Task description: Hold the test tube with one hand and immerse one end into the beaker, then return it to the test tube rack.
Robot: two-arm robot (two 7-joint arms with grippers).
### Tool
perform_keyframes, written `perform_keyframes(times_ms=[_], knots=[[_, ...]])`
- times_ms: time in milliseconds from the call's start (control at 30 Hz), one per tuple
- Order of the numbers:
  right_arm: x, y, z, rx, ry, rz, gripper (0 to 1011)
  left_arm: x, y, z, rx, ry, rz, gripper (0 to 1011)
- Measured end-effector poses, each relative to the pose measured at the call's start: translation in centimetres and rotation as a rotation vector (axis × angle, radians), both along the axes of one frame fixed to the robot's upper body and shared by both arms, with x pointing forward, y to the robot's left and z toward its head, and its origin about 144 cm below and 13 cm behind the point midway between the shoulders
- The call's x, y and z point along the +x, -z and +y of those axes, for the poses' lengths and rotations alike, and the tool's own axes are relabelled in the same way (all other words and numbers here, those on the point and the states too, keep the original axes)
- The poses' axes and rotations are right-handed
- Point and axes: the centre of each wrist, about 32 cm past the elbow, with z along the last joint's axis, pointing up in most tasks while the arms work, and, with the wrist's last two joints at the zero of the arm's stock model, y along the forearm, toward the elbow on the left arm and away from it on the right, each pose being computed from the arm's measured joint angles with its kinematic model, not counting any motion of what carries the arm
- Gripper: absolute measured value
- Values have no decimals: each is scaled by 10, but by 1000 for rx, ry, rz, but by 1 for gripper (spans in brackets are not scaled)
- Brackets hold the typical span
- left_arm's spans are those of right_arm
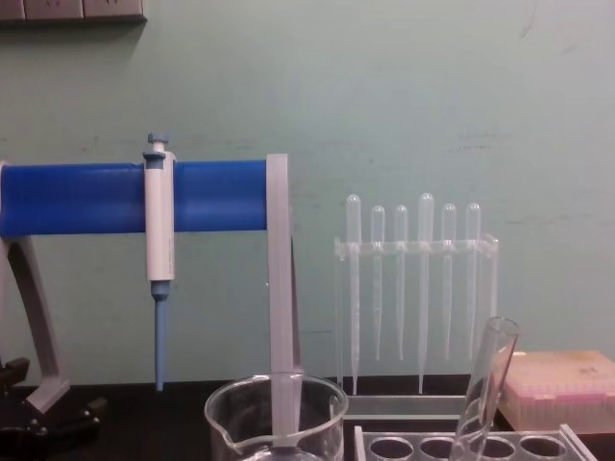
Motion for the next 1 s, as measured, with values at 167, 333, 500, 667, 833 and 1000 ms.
perform_keyframes(times_ms=[167,333,500,667,833,1000], knots=[[-3,3,-12,-5,-147,12,1003,0,0,0,0,0,0,1000],[0,5,-11,-9,-300,30,1003,0,0,0,0,0,0,1000],[7,8,0,5,-391,51,1003,0,0,0,0,0,0,1000],[13,12,9,14,-443,59,1003,0,0,0,0,0,0,1000],[19,15,21,22,-474,54,1003,0,0,0,0,0,0,1000],[27,16,37,27,-491,49,1003,0,0,0,0,0,0,1000]])
